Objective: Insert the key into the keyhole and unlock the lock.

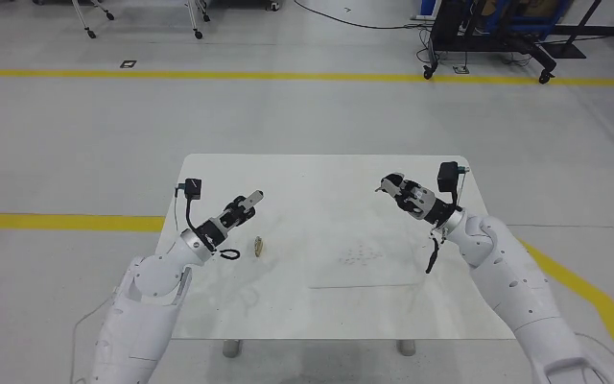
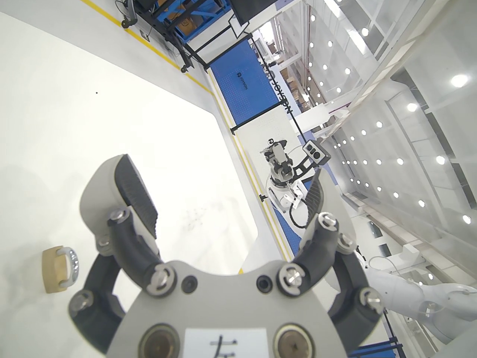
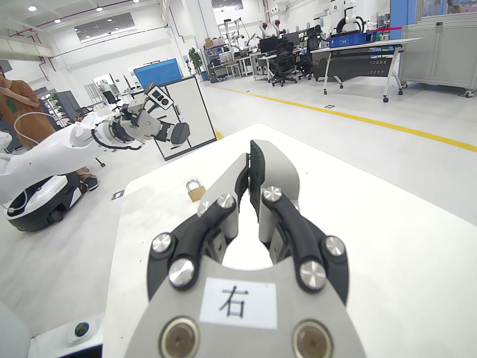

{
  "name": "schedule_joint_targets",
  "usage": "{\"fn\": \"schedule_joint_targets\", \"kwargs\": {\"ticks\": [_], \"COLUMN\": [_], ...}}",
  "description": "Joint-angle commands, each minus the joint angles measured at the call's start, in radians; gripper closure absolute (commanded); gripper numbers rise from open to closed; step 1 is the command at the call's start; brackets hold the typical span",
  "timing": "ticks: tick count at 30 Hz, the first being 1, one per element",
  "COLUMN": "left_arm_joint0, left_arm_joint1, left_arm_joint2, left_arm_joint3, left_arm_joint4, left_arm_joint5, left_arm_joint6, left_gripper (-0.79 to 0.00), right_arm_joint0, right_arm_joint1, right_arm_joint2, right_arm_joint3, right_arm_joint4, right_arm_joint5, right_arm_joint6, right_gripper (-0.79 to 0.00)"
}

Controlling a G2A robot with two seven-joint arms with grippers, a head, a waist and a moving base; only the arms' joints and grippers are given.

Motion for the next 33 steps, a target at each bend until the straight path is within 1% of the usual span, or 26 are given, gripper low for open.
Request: {"fn": "schedule_joint_targets", "kwargs": {"ticks": [1, 7, 9, 10, 11, 14, 17, 19, 23, 28, 30, 33], "left_arm_joint0": [0.000, 0.000, 0.013, 0.021, 0.021, 0.024, 0.023, 0.023, 0.037, 0.036, 0.029, 0.025], "left_arm_joint1": [0.000, 0.000, -0.002, -0.002, -0.002, 0.002, 0.001, 0.003, 0.008, 0.010, 0.010, 0.010], "left_arm_joint2": [0.000, 0.000, 0.007, 0.006, 0.010, 0.012, 0.013, 0.011, 0.004, 0.021, 0.034, 0.047], "left_arm_joint3": [0.000, 0.000, -0.005, -0.004, -0.025, -0.055, -0.054, -0.059, -0.061, -0.065, -0.062, -0.057], "left_arm_joint4": [0.000, 0.000, -0.030, -0.039, -0.039, -0.026, -0.082, -0.105, -0.103, -0.095, -0.093, -0.097], "left_arm_joint5": [0.000, 0.000, -0.008, -0.002, -0.009, -0.053, -0.064, -0.088, -0.111, -0.130, -0.134, -0.144], "left_arm_joint6": [0.000, 0.000, 0.009, 0.016, 0.009, -0.019, -0.025, -0.049, -0.071, -0.099, -0.107, -0.113], "left_gripper": [-0.785, -0.785, -0.785, -0.785, -0.785, -0.785, -0.785, -0.785, -0.785, -0.785, -0.785, -0.785], "right_arm_joint0": [0.000, -0.002, -0.020, -0.019, -0.018, -0.001, 0.021, 0.036, 0.061, 0.098, 0.119, 0.153], "right_arm_joint1": [0.000, -0.001, -0.008, -0.011, -0.015, -0.025, -0.035, -0.042, -0.054, -0.071, -0.077, -0.086], "right_arm_joint2": [0.000, -0.001, -0.019, -0.028, -0.040, -0.083, -0.122, -0.141, -0.173, -0.214, -0.224, -0.239], "right_arm_joint3": [0.000, -0.003, -0.009, -0.004, -0.003, 0.005, 0.018, 0.037, 0.065, 0.087, 0.113, 0.161], "right_arm_joint4": [0.000, 0.006, 0.084, 0.122, 0.176, 0.326, 0.474, 0.568, 0.725, 0.939, 0.986, 1.010], "right_arm_joint5": [0.000, 0.001, -0.015, -0.008, -0.017, -0.018, -0.018, -0.018, -0.018, -0.018, -0.016, 0.004], "right_arm_joint6": [0.000, -0.002, -0.001, 0.020, 0.035, 0.115, 0.183, 0.221, 0.297, 0.407, 0.447, 0.495], "right_gripper": [0.000, 0.000, 0.000, 0.000, 0.000, 0.000, 0.000, 0.000, 0.000, 0.000, 0.000, 0.000]}}
